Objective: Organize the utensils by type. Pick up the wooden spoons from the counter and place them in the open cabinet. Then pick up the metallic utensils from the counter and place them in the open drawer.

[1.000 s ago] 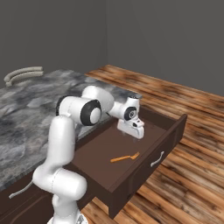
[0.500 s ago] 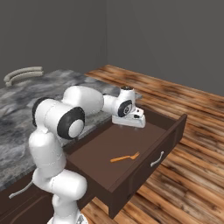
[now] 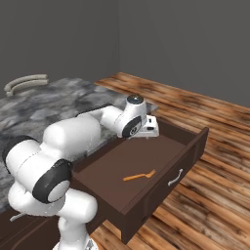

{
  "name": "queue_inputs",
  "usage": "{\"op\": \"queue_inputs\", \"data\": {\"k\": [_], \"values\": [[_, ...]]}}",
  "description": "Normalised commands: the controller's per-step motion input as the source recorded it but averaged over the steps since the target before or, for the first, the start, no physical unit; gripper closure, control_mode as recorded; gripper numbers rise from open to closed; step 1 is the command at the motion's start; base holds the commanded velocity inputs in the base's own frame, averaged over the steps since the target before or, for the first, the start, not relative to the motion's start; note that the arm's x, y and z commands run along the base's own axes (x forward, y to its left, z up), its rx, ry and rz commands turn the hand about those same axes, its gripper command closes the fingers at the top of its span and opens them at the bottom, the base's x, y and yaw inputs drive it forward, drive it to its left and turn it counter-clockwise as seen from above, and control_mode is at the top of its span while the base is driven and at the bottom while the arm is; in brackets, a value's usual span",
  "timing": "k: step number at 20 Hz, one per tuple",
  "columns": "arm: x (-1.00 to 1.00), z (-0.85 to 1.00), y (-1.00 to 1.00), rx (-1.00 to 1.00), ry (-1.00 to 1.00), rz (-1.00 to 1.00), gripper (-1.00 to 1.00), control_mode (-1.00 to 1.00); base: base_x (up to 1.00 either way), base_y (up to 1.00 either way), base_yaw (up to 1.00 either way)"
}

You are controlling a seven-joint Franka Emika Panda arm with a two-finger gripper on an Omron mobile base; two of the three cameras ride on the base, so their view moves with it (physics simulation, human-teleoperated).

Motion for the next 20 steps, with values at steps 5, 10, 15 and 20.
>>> {"op": "queue_inputs", "data": {"k": [5,10,15,20], "values": [[-0.39,0.63,0.07,-0.07,0.00,0.03,-1.00,-1.00,0.00,0.00,0.00],[-0.12,0.05,0.01,-0.01,-0.03,0.00,-1.00,-1.00,0.00,0.00,0.00],[0.00,0.00,0.00,0.00,0.00,0.00,-1.00,1.00,-0.91,-0.11,-0.03],[0.00,0.00,0.00,0.00,0.00,0.00,-1.00,1.00,-0.15,-0.13,-0.81]]}}
